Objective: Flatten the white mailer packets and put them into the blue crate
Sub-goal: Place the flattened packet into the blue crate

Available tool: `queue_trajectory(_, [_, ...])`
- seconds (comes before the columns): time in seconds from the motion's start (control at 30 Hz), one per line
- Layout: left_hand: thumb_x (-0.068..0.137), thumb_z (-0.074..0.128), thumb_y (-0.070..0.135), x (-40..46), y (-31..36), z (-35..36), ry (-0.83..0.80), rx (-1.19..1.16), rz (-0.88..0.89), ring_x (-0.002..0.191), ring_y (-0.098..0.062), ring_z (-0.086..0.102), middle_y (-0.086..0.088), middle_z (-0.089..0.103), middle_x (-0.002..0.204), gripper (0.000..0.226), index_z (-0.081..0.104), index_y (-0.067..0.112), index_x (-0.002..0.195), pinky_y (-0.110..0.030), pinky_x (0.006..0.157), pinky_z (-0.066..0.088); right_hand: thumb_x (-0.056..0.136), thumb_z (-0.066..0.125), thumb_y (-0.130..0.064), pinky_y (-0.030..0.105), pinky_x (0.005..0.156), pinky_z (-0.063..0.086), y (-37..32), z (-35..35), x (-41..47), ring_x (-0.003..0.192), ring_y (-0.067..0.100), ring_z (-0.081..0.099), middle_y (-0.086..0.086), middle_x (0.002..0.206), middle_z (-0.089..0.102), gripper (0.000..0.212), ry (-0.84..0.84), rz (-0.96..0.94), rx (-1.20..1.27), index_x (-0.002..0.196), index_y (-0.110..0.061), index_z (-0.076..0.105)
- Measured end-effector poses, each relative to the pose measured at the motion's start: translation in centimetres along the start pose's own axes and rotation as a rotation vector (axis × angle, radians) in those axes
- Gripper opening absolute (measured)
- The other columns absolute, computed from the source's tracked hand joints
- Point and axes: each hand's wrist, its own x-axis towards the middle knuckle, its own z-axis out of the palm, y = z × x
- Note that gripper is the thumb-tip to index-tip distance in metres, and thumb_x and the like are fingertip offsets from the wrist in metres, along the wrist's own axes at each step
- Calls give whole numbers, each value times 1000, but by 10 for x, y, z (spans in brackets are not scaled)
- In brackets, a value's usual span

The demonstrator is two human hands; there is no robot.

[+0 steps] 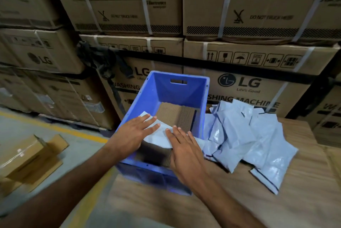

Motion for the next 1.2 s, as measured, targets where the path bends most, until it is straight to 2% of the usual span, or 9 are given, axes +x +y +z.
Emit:
queue_trajectory(0.2, [70, 25, 1, 12, -31, 5, -133, 25, 194, 122, -36, 64, -10, 66, 134, 74, 71, 13, 126, -53, 94, 56, 84, 31, -17, 43, 125, 17, -32, 16, 7, 150, 25, 34, 10, 162, 36, 73, -157, 124, 95, 158, -18, 35])
queue_trajectory(0.33, [53, 67, -8, 27, -41, 8, -243, 68, 251, 117, -39, 66, -12, 68, 130, 72, 74, 11, 121, -55, 85, 59, 84, 27, -21, 41, 126, 16, -35, 25, 19, 153, 25, 26, 10, 165, 29, 77, -223, 145, 133, 161, -18, 24])
queue_trajectory(0.43, [66, 34, 0, 34, -52, 9, -205, 98, 244, 115, -39, 67, -12, 69, 129, 68, 75, 12, 119, -55, 87, 59, 94, 40, -19, 38, 126, 14, -32, 25, 27, 154, 26, 20, 13, 167, 21, 73, -292, 149, 146, 162, -17, 17])
queue_trajectory(0.5, [69, 28, 1, 38, -58, 10, -196, 100, 273, 115, -39, 67, -12, 69, 128, 68, 76, 14, 116, -54, 87, 58, 94, 46, -18, 38, 126, 14, -33, 25, 30, 154, 28, 18, 15, 167, 19, 76, -347, 148, 160, 163, -16, 13])
queue_trajectory(0.63, [68, 60, -11, 57, -61, 4, -188, 160, 363, 112, -38, 69, -13, 72, 123, 50, 80, 13, 108, -51, 88, 58, 91, 51, -19, 41, 122, 24, -38, 33, 38, 151, 32, 25, 18, 165, 20, 81, -418, 160, 194, 162, -13, 12])
queue_trajectory(0.73, [55, 81, -16, 68, -71, 19, -242, 138, 408, 120, -40, 64, -14, 68, 129, 66, 78, 14, 113, -56, 93, 56, 92, 52, -20, 43, 120, 29, -43, 37, 41, 150, 32, 27, 16, 166, 19, 84, -492, 222, 218, 162, -13, 7])
queue_trajectory(0.87, [87, 56, -9, 88, -76, 33, -433, 147, 484, 150, -35, 31, -9, 38, 160, 64, 57, 19, 144, -45, 122, 23, 93, 54, -23, 46, 115, 34, -53, 48, 51, 146, 34, 31, 16, 165, 18, 87, -581, 282, 205, 162, -12, 2])
queue_trajectory(0.93, [99, 44, -1, 97, -76, 40, -591, 234, 500, 156, -27, 12, -4, 20, 168, 63, 40, 26, 155, -37, 125, 9, 93, 57, -23, 45, 112, 36, -62, 56, 58, 144, 34, 35, 17, 164, 20, 90, -626, 326, 209, 162, -12, 1])
queue_trajectory(1.2, [110, 34, 19, 120, -87, 86, -800, 201, 631, 157, -22, 9, -2, 21, 168, 47, 35, 25, 157, -35, 125, 13, 98, 58, -30, 47, 115, 28, -105, 105, 102, 149, 36, 29, 18, 168, 8, 95, -858, 595, 340, 161, -12, -10])
